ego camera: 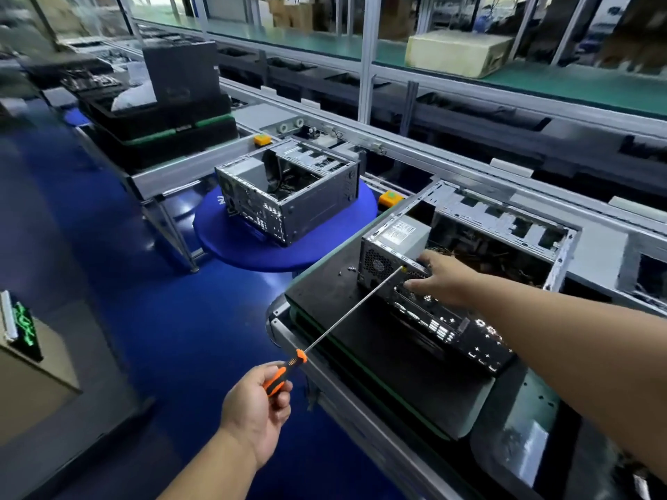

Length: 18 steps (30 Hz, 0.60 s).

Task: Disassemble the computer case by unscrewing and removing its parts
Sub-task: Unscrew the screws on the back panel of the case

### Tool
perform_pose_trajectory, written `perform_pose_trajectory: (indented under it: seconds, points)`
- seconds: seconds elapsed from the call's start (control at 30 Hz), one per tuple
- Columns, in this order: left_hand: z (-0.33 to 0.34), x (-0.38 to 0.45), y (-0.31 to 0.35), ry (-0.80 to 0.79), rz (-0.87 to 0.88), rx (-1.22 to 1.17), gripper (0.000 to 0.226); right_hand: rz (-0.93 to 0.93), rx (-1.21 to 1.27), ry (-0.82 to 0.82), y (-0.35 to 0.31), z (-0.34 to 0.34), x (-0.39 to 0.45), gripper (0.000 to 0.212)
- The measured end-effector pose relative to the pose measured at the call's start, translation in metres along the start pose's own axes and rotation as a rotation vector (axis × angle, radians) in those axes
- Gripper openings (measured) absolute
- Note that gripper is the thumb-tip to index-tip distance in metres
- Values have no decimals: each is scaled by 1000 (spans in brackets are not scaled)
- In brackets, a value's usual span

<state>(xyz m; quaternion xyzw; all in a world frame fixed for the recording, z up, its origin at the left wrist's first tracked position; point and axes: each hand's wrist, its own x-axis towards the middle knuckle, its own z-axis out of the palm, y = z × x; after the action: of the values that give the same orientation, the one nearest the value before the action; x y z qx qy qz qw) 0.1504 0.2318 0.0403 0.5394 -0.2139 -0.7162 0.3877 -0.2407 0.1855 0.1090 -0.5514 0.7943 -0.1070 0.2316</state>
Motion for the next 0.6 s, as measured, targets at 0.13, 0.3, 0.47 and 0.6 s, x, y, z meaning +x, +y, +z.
perform_pose_trajectory:
  seconds: [0.13,0.3,0.47,0.6]
  points:
    - [12,-10,-12,39,27,-13,26,-30,38,-8,-3,2,7,72]
    - [18,-17,-23,89,63,-30,26,-73,-6,49,1,10,14,73]
    - [22,-24,-33,120,87,-26,25,-116,-11,84,6,13,19,69]
    - [24,-29,-39,140,91,-38,25,-134,-41,127,7,16,21,67]
